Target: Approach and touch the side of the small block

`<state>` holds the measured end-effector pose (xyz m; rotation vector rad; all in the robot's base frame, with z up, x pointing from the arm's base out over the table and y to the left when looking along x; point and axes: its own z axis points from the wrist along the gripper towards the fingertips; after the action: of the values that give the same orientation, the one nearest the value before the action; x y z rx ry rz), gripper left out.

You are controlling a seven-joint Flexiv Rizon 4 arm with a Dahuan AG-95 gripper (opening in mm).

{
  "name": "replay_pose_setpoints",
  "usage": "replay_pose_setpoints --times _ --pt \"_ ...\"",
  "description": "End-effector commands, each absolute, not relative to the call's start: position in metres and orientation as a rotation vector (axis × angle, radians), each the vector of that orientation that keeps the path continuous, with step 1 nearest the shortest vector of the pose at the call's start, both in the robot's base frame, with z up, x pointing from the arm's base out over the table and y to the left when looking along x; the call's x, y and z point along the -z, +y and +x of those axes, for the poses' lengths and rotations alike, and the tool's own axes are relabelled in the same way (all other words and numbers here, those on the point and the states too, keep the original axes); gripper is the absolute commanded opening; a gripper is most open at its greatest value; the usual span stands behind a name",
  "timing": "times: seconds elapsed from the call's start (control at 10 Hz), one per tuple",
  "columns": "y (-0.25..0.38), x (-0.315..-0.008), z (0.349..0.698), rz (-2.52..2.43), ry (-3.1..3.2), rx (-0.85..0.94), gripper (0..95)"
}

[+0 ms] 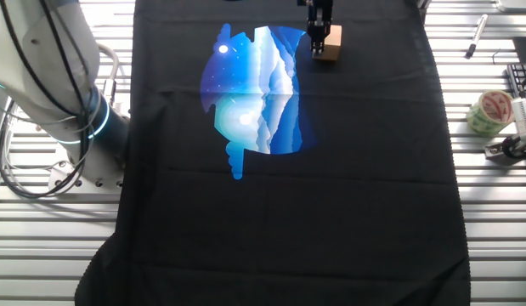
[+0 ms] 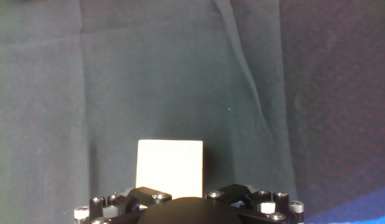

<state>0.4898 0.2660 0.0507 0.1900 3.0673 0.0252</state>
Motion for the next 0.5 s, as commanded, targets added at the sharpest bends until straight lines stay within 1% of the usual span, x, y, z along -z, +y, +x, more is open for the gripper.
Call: replay_pose_setpoints --times 0.1,0.5 --pt "0.2662 -0.05 0.49 0.187 3.063 -0.022 95.0" --pt "0.2655 -0.05 0.4903 0.178 3.059 -0.022 95.0"
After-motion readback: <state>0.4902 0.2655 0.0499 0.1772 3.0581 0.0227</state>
